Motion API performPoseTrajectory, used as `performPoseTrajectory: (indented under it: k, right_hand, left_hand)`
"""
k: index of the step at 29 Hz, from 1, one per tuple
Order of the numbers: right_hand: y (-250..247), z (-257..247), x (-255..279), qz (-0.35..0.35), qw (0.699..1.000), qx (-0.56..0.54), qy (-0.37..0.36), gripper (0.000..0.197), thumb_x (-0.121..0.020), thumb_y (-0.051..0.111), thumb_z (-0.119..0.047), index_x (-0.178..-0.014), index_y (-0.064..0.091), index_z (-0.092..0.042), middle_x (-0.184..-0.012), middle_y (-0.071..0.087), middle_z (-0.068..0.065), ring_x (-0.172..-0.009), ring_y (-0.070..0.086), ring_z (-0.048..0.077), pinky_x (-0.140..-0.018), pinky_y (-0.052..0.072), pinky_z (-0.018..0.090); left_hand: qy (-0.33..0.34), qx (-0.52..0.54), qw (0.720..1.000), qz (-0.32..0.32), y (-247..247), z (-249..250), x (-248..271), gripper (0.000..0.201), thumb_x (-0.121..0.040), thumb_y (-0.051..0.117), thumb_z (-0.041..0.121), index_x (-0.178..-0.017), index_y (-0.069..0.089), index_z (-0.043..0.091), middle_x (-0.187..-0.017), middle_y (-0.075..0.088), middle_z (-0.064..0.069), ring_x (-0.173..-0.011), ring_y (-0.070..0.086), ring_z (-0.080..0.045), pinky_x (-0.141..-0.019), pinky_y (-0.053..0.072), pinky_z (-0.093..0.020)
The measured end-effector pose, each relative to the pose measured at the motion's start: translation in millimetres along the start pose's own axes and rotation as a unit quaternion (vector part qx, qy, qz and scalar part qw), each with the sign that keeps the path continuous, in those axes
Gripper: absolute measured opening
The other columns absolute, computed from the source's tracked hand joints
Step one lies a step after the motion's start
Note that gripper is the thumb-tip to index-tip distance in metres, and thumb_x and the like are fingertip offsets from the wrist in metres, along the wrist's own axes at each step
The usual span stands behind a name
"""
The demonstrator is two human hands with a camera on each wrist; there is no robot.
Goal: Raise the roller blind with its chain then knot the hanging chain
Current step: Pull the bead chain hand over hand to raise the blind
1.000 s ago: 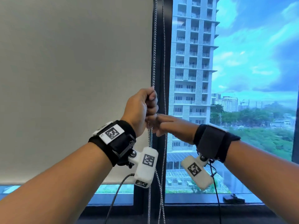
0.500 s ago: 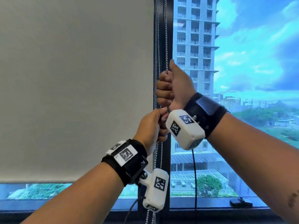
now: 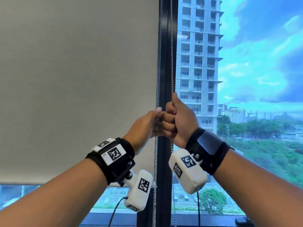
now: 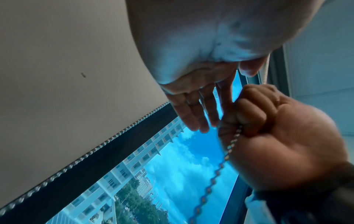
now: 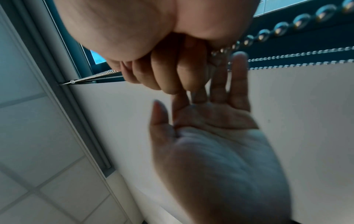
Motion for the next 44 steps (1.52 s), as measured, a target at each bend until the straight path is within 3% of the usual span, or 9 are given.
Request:
performPoseTrajectory:
  k: [6,9,14,19,23,26,33,36,44]
  right_hand:
    - [1,30,17,0.049,0.997,0.050,0.036,0.060,-0.090,0.038,-0.071,-0.054,0.024,-0.024,-0.042,0.017,-0.007,-0.031,0.013,0.009,-0.045,0.009,0.016]
    - [-4,42,21,0.029,0.997,0.035,0.064,0.061,-0.091,0.039,-0.069,-0.052,0.028,-0.024,-0.045,0.018,-0.007,-0.034,0.012,0.009,-0.045,0.007,0.018]
    - [-10,52,22,-0.019,0.997,0.032,0.070,0.052,-0.100,0.037,-0.052,-0.055,0.031,-0.025,-0.051,0.020,-0.006,-0.040,0.013,0.007,-0.044,0.004,0.025]
    - [-14,56,23,-0.091,0.965,0.200,0.145,0.043,-0.102,0.039,-0.036,-0.066,0.050,-0.016,-0.055,0.043,0.000,-0.047,0.034,0.012,-0.040,0.028,0.020]
    - [-26,50,19,-0.081,0.953,0.239,0.166,0.019,-0.092,0.046,0.000,-0.098,0.064,-0.005,-0.093,0.063,0.011,-0.077,0.060,0.018,-0.064,0.056,0.024]
    - [-36,29,0,-0.025,0.970,0.210,0.120,0.022,-0.093,0.046,-0.012,-0.103,0.064,-0.005,-0.106,0.059,0.016,-0.093,0.058,0.026,-0.090,0.051,0.041]
    - [4,-29,-34,0.033,0.997,0.064,0.012,0.049,-0.100,0.041,-0.044,-0.090,0.064,-0.002,-0.076,0.066,0.010,-0.063,0.061,0.019,-0.065,0.051,0.031]
    - [19,-37,-42,0.041,0.999,0.030,-0.005,0.054,-0.101,0.032,-0.054,-0.071,0.055,-0.015,-0.056,0.049,0.000,-0.042,0.037,0.012,-0.045,0.030,0.023]
    - [20,-16,-17,0.056,0.998,0.020,-0.004,0.056,-0.097,0.039,-0.059,-0.054,0.027,-0.025,-0.046,0.018,-0.006,-0.037,0.010,0.011,-0.047,0.007,0.019]
  left_hand:
    - [0.021,-0.079,0.997,0.013,10,23,-9,0.046,-0.105,0.036,0.044,-0.121,0.063,0.011,-0.114,0.073,-0.014,-0.106,0.070,-0.029,-0.100,0.052,-0.043]
    - [0.036,-0.023,0.999,0.022,15,31,-10,0.042,-0.108,0.033,0.031,-0.126,0.057,0.002,-0.104,0.071,-0.016,-0.096,0.073,-0.028,-0.091,0.056,-0.043]
    - [0.021,0.106,0.992,0.062,22,31,-13,0.029,-0.105,0.037,0.023,-0.088,0.056,0.010,-0.063,0.032,0.002,-0.051,0.034,-0.011,-0.050,0.046,-0.025]
    - [0.022,0.066,0.991,0.118,13,24,-10,0.039,-0.102,0.036,0.029,-0.063,0.039,0.023,-0.055,0.026,0.006,-0.047,0.014,-0.011,-0.041,0.012,-0.025]
    - [0.019,0.071,0.988,0.138,6,17,-7,0.040,-0.100,0.036,0.029,-0.061,0.030,0.026,-0.054,0.023,0.006,-0.046,0.011,-0.012,-0.046,0.004,-0.026]
    - [0.007,0.089,0.988,0.128,8,10,-4,0.040,-0.099,0.036,0.030,-0.060,0.029,0.026,-0.053,0.020,0.005,-0.044,0.010,-0.011,-0.041,0.009,-0.018]
    - [-0.017,0.093,0.987,0.132,29,3,1,0.041,-0.097,0.043,0.034,-0.058,0.032,0.027,-0.053,0.024,0.005,-0.050,0.011,-0.012,-0.050,0.007,-0.026]
    - [-0.020,0.083,0.986,0.146,36,-5,6,0.037,-0.088,0.056,0.034,-0.053,0.050,0.026,-0.055,0.043,0.003,-0.053,0.034,-0.015,-0.058,0.023,-0.030]
    - [-0.040,-0.085,0.990,0.101,25,-11,25,0.035,-0.096,0.046,0.015,-0.063,0.056,0.024,-0.061,0.055,0.003,-0.053,0.045,-0.009,-0.054,0.037,-0.024]
Point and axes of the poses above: each hand's wrist, its own x-axis away from the middle knuckle, its own y-axis out of the palm, z = x × y, the point moved 2 cm from there along -x, towards the middle knuckle
